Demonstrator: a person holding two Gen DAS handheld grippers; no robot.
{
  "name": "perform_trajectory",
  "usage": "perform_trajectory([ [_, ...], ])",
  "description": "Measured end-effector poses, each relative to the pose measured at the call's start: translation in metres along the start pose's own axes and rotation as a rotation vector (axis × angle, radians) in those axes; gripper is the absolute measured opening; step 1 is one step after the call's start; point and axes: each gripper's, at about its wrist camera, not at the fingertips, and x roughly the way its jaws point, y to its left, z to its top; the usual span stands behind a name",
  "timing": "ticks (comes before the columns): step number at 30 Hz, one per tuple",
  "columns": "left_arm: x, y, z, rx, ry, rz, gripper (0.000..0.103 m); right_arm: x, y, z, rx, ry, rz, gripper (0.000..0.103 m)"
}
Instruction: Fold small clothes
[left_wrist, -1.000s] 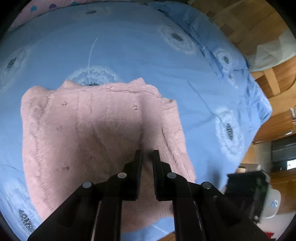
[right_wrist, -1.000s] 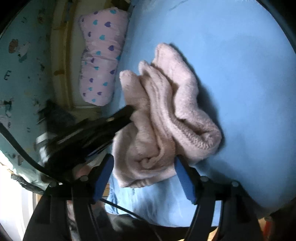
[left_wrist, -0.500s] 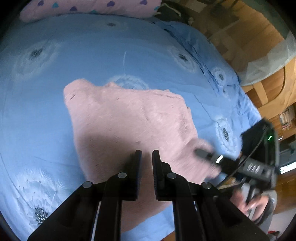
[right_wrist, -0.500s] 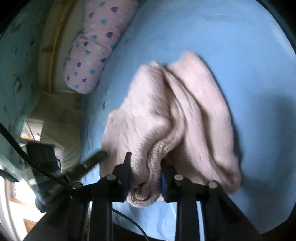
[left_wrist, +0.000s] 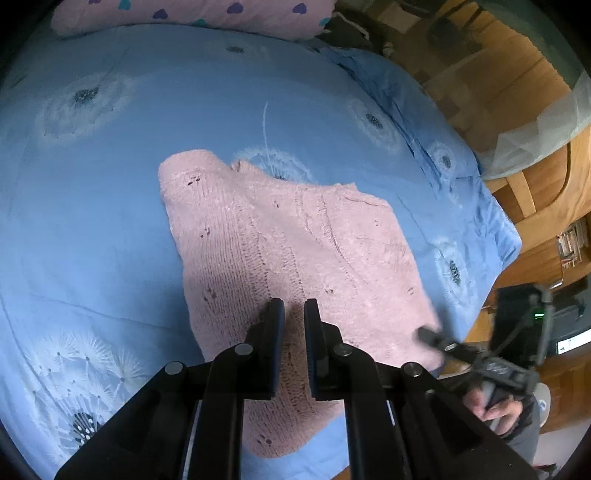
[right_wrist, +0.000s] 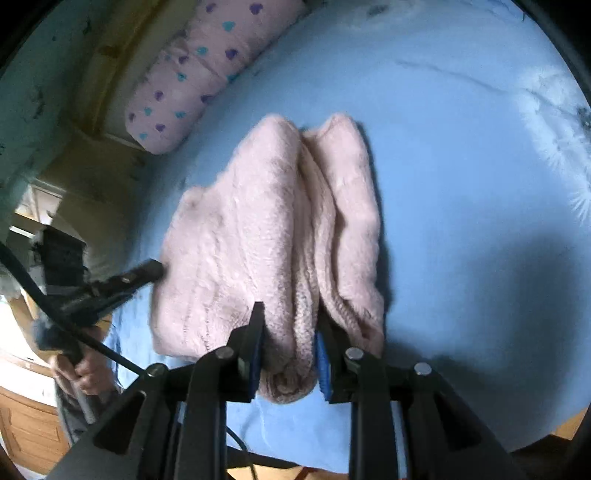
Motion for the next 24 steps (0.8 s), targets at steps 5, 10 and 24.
perform_trajectory([
  [5,0.004,0.003,0.001,-0.006,0.012,-0.035,0.004,-0.042,0.024,0.012,-0.136,-0.204,0.002,0.022],
  [10,0.005,0.002,0.000,-0.009,0.023,-0.048,0.004,-0.016,0.011,0.010,-0.103,-0.082,-0.131,0.021],
  [24,0.005,0.003,-0.001,0.018,0.027,-0.038,0.004,-0.034,0.003,-0.013,-0.127,-0.121,-0.199,0.024],
])
